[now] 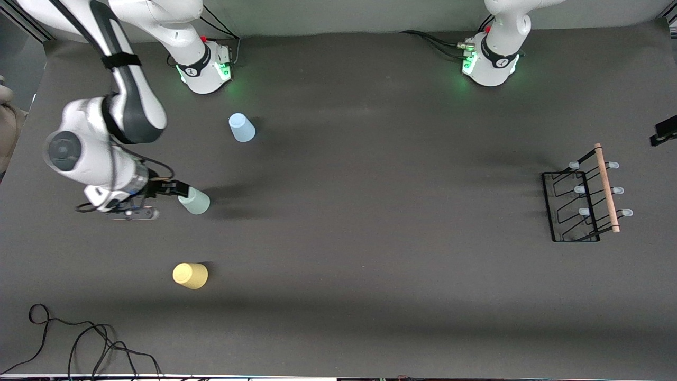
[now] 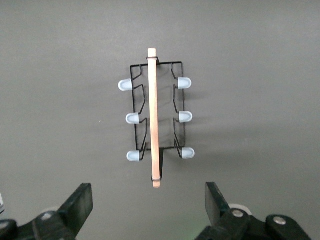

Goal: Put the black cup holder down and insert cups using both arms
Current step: 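Reach the right gripper down to the pale green cup, then grasp the pale green cup with the right gripper and lift it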

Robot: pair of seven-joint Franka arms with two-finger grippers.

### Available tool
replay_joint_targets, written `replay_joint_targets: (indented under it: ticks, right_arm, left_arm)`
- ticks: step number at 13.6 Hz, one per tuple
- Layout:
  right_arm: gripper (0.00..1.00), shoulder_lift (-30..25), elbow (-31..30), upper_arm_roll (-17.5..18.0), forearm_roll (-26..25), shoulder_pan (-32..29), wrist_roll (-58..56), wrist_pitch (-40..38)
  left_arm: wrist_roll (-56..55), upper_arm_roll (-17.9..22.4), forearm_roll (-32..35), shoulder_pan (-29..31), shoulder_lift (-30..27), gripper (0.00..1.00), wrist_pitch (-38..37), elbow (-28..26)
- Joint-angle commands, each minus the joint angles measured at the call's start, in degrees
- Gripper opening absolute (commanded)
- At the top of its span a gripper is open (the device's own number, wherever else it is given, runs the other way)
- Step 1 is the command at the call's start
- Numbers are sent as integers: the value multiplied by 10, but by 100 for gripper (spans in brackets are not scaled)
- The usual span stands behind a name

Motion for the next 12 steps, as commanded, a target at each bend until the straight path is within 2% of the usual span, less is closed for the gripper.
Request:
replay_joint_targets:
  ticks: [1, 3, 6, 9, 11, 12]
  right_arm:
    - [100, 18, -29, -6, -17, 7, -5, 33]
    - [100, 39, -29, -6, -38, 7, 1, 45]
    - [99, 57, -30, -14, -57, 5, 2, 52]
    - [88, 79, -33, -18, -54, 5, 9, 73]
    - [43, 87, -32, -19, -54, 5, 8, 73]
    - [33, 81, -30, -18, -54, 5, 10, 68]
  left_arm:
    - [4, -6, 11, 14, -22, 100, 111, -113]
    - [4, -7, 10, 15, 5, 100, 175, -148]
    - [5, -7, 10, 15, 54, 100, 221, -150]
    - [4, -7, 9, 15, 78, 100, 263, -170]
    - [4, -7, 6, 14, 90, 96, 269, -174]
    - [4, -7, 6, 14, 93, 85, 269, -174]
